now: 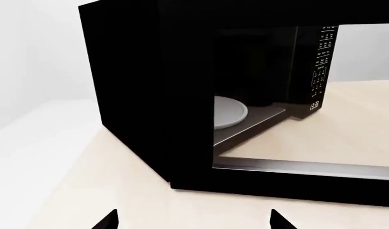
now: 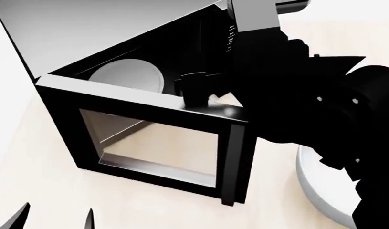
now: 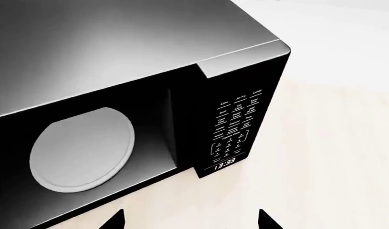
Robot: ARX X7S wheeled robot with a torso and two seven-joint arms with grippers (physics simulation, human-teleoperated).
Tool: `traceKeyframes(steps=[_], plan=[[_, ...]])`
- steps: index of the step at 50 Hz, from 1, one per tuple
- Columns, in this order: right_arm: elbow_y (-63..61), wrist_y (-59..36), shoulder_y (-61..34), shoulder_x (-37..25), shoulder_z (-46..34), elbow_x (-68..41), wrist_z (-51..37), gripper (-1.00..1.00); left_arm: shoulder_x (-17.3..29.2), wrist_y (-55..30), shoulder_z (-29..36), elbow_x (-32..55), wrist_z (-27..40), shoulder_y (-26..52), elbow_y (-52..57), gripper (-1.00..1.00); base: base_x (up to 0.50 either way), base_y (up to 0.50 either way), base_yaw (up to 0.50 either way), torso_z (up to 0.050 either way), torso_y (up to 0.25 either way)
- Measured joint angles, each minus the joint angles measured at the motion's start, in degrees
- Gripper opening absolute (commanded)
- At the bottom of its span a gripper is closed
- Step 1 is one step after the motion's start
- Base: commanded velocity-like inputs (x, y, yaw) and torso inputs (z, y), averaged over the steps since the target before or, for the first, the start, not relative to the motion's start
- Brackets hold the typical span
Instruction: Open the microwave.
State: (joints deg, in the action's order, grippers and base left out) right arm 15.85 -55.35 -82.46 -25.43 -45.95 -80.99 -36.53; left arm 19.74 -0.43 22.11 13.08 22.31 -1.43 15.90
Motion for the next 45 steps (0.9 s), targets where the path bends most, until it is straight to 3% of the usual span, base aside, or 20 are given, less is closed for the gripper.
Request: traceKeyframes(steps=[45], plan=[[-12.61,-0.36,4.88,-2.96,2.01,-5.71,-4.95,1.0,0.48,0.0,0.59,0.22,0.73,0.06,0.37,1.0,0.0,0.0,0.0,0.0,0.0]])
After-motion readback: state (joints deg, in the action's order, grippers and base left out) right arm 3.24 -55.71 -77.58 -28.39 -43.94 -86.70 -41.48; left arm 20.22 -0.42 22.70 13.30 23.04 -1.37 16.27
